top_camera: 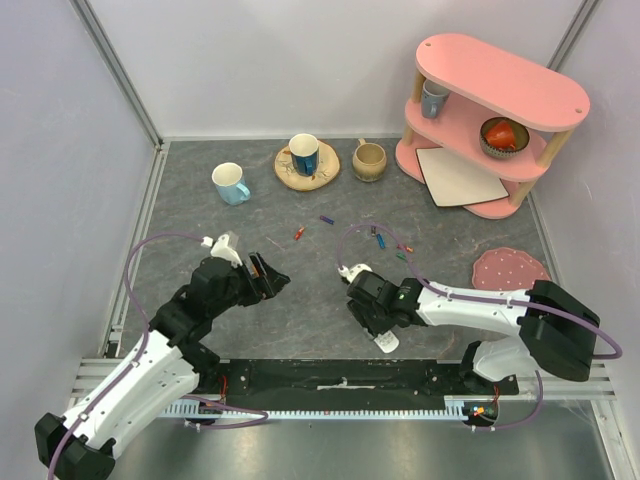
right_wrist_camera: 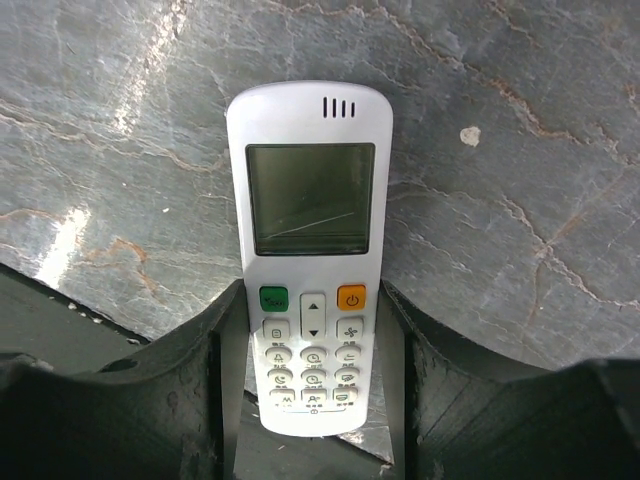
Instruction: Load the batteries into the remote control
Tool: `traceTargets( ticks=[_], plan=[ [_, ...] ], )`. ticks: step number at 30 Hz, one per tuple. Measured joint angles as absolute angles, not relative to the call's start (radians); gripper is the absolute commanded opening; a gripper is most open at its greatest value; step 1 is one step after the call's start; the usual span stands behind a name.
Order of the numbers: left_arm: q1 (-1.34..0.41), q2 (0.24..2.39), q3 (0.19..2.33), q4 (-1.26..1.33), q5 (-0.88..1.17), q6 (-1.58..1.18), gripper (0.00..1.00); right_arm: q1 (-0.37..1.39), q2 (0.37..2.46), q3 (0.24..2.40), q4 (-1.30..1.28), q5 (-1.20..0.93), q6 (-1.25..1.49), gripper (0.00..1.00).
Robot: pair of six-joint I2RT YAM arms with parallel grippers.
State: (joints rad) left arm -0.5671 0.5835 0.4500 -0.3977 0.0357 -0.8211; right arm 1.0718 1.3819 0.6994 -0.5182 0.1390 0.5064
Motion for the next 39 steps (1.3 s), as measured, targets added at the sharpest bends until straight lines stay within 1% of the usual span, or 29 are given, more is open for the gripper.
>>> traceTargets(
  ticks=[6,10,12,16,19,23,26,27,29,32,33,36,39],
  plan=[
    [-0.567,0.549,0.488,-0.46,-0.034,-0.821,0.85,1.072,1.332,0.727,-0.511,0.192,0.606,0.43],
    [-0.567,0.495,0.517,-0.5,-0.124,-0.822,0.83,1.072,1.355,0.836,-0.464,0.244,0.703,0.41],
    [-0.567,0.459,0.526,-0.523,-0.17,-0.826,0.82,1.072,1.409,0.909,-0.438,0.26,0.743,0.41],
    [-0.567,0.419,0.538,-0.562,-0.247,-0.848,0.81,1.072,1.593,1.066,-0.378,0.291,0.836,0.43],
    [-0.567,0.41,0.547,-0.598,-0.294,-0.863,0.8,1.071,1.695,1.113,-0.36,0.317,0.915,0.43],
    [-0.567,0.395,0.552,-0.635,-0.342,-0.884,0.79,1.071,1.776,1.133,-0.368,0.347,1.026,0.43],
    [-0.567,0.38,0.553,-0.657,-0.366,-0.894,0.78,1.07,1.812,1.158,-0.382,0.364,1.091,0.48],
    [-0.567,0.377,0.553,-0.659,-0.37,-0.896,0.78,1.07,1.822,1.17,-0.384,0.367,1.108,0.54],
    [-0.567,0.373,0.553,-0.661,-0.378,-0.9,0.79,1.068,1.846,1.203,-0.385,0.368,1.138,0.59],
    [-0.567,0.373,0.553,-0.665,-0.387,-0.901,0.79,1.063,1.875,1.241,-0.386,0.364,1.166,0.73],
    [-0.567,0.373,0.553,-0.667,-0.387,-0.901,0.79,1.062,1.884,1.251,-0.386,0.363,1.172,0.8],
    [-0.567,0.374,0.553,-0.672,-0.387,-0.902,0.8,1.059,1.908,1.269,-0.387,0.355,1.183,0.86],
    [-0.567,0.377,0.553,-0.677,-0.387,-0.902,0.8,1.054,1.919,1.27,-0.394,0.344,1.186,0.88]
  ],
)
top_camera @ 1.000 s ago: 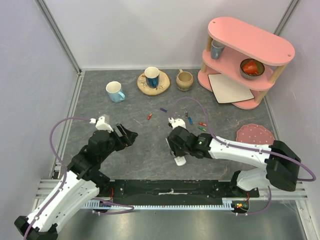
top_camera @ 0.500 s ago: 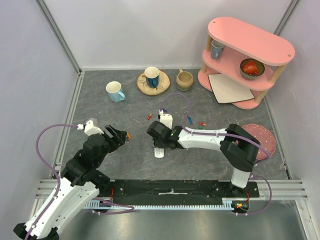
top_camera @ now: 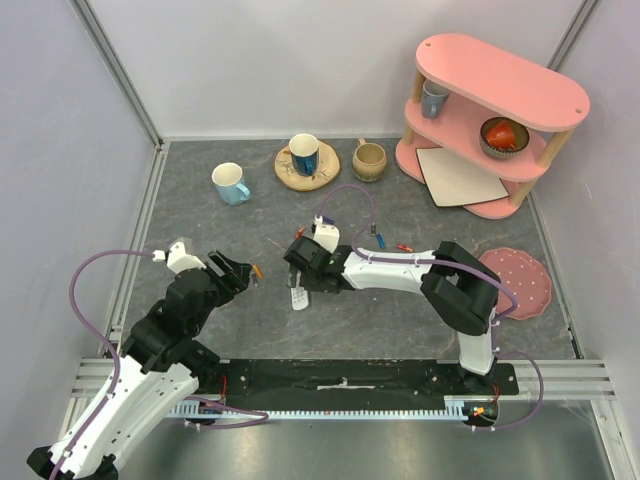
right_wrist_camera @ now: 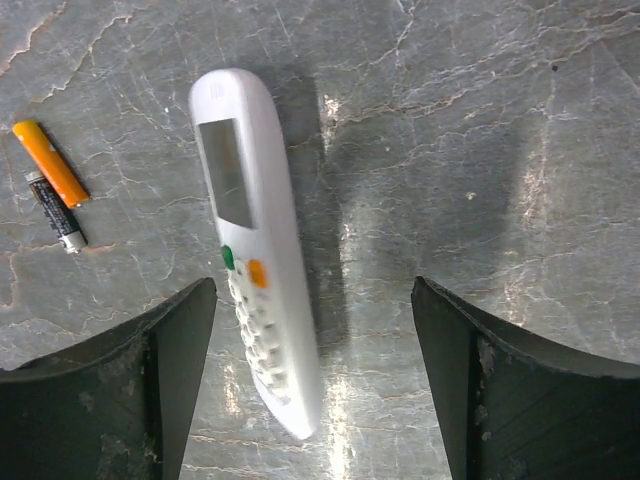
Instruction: Load the batteries into the remote control
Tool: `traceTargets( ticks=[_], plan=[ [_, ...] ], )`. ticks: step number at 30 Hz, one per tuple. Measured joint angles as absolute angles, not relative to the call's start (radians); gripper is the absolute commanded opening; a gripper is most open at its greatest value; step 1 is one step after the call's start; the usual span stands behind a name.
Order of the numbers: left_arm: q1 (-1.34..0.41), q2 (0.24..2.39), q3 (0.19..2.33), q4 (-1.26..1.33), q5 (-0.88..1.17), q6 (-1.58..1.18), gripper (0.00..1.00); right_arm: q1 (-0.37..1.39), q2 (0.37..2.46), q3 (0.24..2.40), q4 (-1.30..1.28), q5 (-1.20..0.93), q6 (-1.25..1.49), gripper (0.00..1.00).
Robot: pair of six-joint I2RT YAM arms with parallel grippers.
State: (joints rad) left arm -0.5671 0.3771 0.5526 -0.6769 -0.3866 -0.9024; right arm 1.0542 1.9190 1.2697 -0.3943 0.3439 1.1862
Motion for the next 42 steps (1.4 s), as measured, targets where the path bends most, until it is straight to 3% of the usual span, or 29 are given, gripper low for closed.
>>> traceTargets(
  ticks=[6,10,15,18,25,27,34,42],
  plan=[
    [-0.567,0.381,0.553,-0.679,-0.387,-0.905,0.84,1.049,1.913,1.269,-0.408,0.341,1.178,0.93],
    [-0.567,0.414,0.552,-0.675,-0.379,-0.905,0.99,1.049,1.825,1.238,-0.421,0.356,1.131,0.95],
    [-0.567,0.522,0.55,-0.627,-0.313,-0.905,0.99,1.05,1.575,1.155,-0.424,0.385,1.002,0.95],
    [-0.569,0.627,0.542,-0.558,-0.243,-0.905,0.95,1.049,1.419,1.081,-0.415,0.407,0.923,0.95],
    [-0.629,0.89,0.533,-0.448,-0.181,-0.916,0.92,1.049,1.182,0.837,-0.423,0.463,0.805,0.95],
    [-0.666,0.945,0.535,-0.421,-0.185,-0.928,0.99,1.049,1.137,0.786,-0.429,0.471,0.791,0.95],
    [-0.786,1.185,0.654,-0.405,-0.25,-0.95,0.99,1.05,0.992,0.693,-0.435,0.482,0.774,0.94],
    [-0.805,1.438,0.859,-0.467,-0.333,-0.97,0.97,1.05,0.966,0.672,-0.434,0.488,0.77,0.94]
  ],
)
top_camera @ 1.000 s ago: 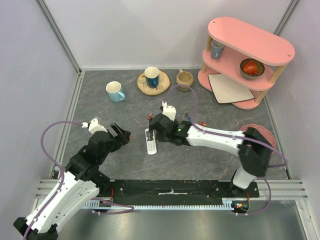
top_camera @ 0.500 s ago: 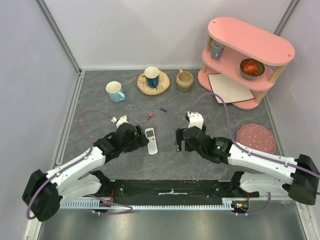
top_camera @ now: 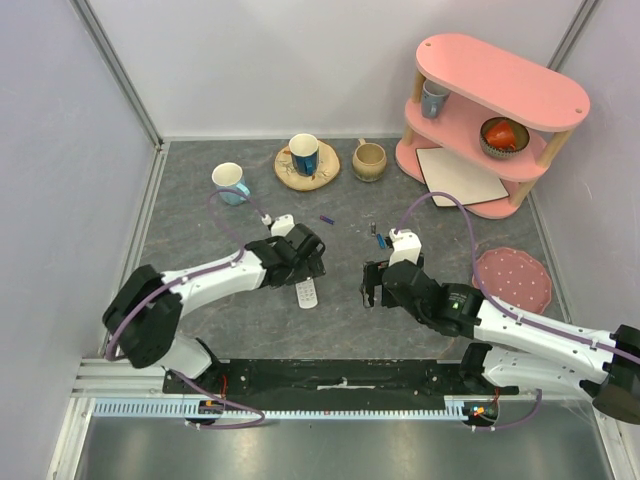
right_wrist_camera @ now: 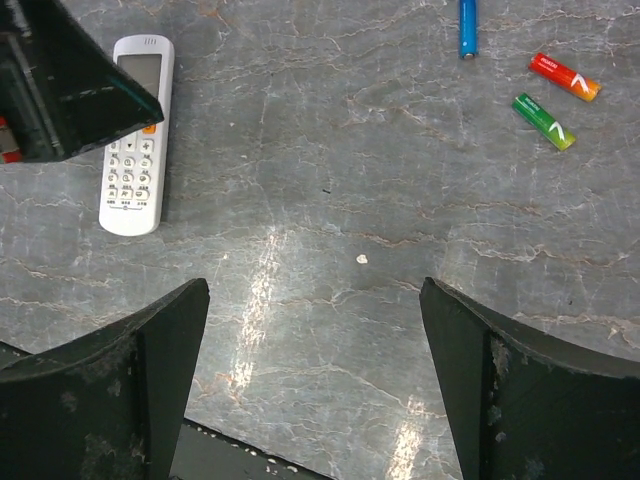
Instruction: Load the batteries into the remote control
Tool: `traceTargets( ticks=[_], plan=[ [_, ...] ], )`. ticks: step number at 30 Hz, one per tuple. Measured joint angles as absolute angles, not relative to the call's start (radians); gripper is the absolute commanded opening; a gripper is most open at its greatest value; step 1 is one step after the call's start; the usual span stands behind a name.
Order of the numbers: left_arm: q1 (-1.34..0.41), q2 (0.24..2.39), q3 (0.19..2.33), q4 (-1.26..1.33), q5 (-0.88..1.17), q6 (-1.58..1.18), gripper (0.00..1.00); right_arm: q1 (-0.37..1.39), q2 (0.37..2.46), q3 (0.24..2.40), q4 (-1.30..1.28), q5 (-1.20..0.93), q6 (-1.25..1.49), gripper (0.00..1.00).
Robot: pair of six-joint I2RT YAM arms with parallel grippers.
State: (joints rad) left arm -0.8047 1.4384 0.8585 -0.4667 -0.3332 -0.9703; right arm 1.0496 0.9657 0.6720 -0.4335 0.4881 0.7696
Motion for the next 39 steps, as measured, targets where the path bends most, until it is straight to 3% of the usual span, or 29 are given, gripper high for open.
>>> traceTargets(
  ticks=[8,22,26,37,39],
  plan=[
    [-0.805,1.605,0.947,-0.56,-0.365,-1.014,0.93,1.05,0.966,0.666,-0.434,0.488,0.766,0.94],
    [-0.805,1.687,1.005,-0.596,-0.366,-1.029,0.87,1.05,0.964,0.649,-0.427,0.488,0.767,0.94],
    [-0.805,1.703,1.006,-0.598,-0.37,-1.028,0.73,1.05,0.959,0.644,-0.427,0.489,0.767,0.94],
    [-0.805,1.707,1.006,-0.578,-0.368,-1.024,0.47,1.05,0.922,0.631,-0.427,0.488,0.775,0.94],
    [-0.805,1.707,1.006,-0.571,-0.368,-1.021,0.34,1.05,0.917,0.63,-0.429,0.488,0.776,0.94]
  ],
)
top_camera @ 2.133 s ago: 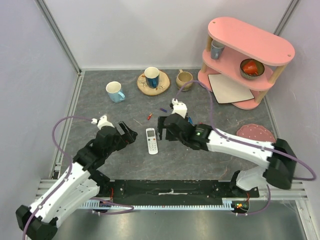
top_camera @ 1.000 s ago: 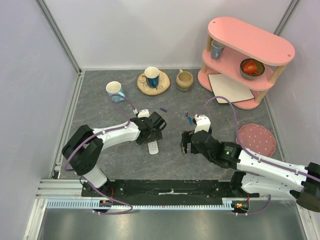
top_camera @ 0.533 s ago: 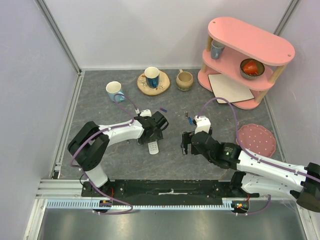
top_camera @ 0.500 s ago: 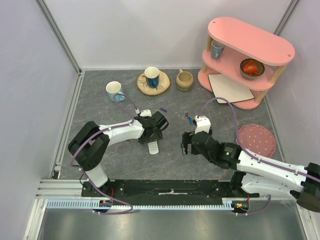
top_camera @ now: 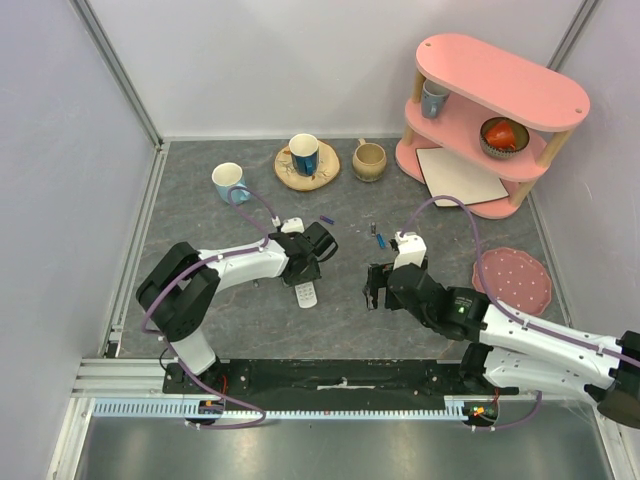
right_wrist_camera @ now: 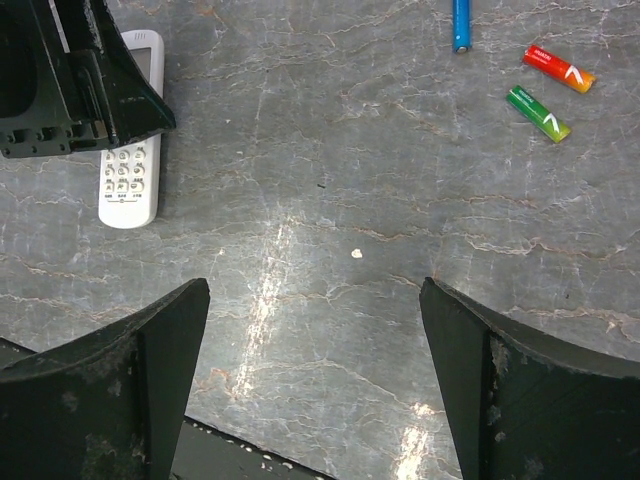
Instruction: Load the batteries into the remote control
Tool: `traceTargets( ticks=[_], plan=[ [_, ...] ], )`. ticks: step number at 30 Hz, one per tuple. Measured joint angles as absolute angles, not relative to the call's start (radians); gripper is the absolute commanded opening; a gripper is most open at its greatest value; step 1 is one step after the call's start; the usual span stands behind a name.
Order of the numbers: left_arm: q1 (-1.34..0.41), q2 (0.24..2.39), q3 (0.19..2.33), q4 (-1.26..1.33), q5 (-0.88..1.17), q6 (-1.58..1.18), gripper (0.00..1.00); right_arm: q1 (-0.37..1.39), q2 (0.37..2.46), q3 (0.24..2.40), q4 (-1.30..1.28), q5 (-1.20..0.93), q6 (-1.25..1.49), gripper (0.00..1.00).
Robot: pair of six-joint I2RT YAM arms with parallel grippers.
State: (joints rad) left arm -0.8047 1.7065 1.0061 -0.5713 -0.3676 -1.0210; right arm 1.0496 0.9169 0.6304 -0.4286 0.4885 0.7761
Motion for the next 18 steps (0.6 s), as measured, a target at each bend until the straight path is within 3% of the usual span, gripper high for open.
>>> traceTargets(
  ticks=[1,2,5,12,18],
  plan=[
    [-0.805,1.707,1.005,-0.567,-0.368,-1.02,0.3,1.05,0.915,0.63,-0.429,0.488,0.777,0.94],
    [-0.805,1.705,1.004,-0.564,-0.368,-1.019,0.18,1.05,0.912,0.63,-0.43,0.488,0.777,0.94],
    [-0.805,1.682,0.991,-0.548,-0.367,-1.007,0.02,1.05,0.907,0.631,-0.435,0.489,0.775,0.94],
    [-0.804,1.412,0.955,-0.496,-0.369,-0.943,0.02,1.05,0.908,0.701,-0.478,0.527,0.736,0.95],
    [-0.781,0.976,0.742,-0.173,-0.29,-0.826,0.02,1.049,0.894,0.744,-0.448,0.545,0.722,0.98]
  ],
)
